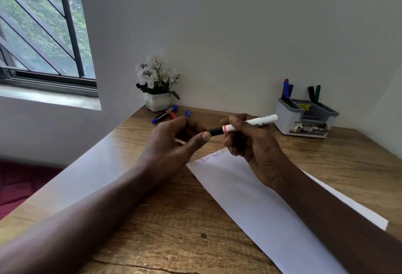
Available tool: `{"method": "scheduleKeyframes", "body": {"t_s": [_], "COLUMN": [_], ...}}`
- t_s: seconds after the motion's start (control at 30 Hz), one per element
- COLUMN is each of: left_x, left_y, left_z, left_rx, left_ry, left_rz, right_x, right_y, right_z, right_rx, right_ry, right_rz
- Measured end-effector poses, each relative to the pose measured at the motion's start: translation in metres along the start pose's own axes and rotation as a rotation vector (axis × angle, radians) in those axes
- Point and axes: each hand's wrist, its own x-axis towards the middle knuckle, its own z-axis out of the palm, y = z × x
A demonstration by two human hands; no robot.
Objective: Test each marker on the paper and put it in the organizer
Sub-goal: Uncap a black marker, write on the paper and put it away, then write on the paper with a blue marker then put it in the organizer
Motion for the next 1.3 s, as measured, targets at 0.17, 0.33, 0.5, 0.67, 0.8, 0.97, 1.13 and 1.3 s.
{"method": "scheduleKeyframes", "body": {"t_s": [0.17,0.33,0.5,0.67,0.8,0.97,1.13,1.3], "left_x": [-0.001,0.004,0.008,0.007,0.006,0.008,0.009,0.010], "left_y": [-0.003,-0.008,-0.009,-0.008,-0.007,-0.007,-0.012,-0.014], "left_z": [-0.007,-0.010,-0.012,-0.010,-0.010,-0.010,-0.010,-0.009], "left_rx": [0.498,0.757,0.718,0.772,0.774,0.788,0.798,0.803], "left_ry": [0.016,-0.141,-0.216,-0.298,-0.303,-0.310,-0.316,-0.289], "left_rz": [-0.090,-0.343,-0.398,-0.415,-0.406,-0.402,-0.388,-0.373], "right_x": [0.007,0.011,0.013,0.021,0.030,0.054,0.082,0.103], "right_y": [0.004,0.005,0.006,0.014,0.005,-0.023,-0.053,-0.072], "right_z": [-0.015,-0.021,-0.026,-0.044,-0.060,-0.098,-0.157,-0.202], "right_rx": [-0.028,-0.145,-0.128,-0.314,-0.294,-0.419,-0.671,-0.941], "right_ry": [0.045,0.066,0.136,0.391,0.508,0.739,0.935,1.020], "right_rz": [-0.009,-0.115,-0.082,-0.083,-0.197,-0.346,-0.366,-0.372]}}
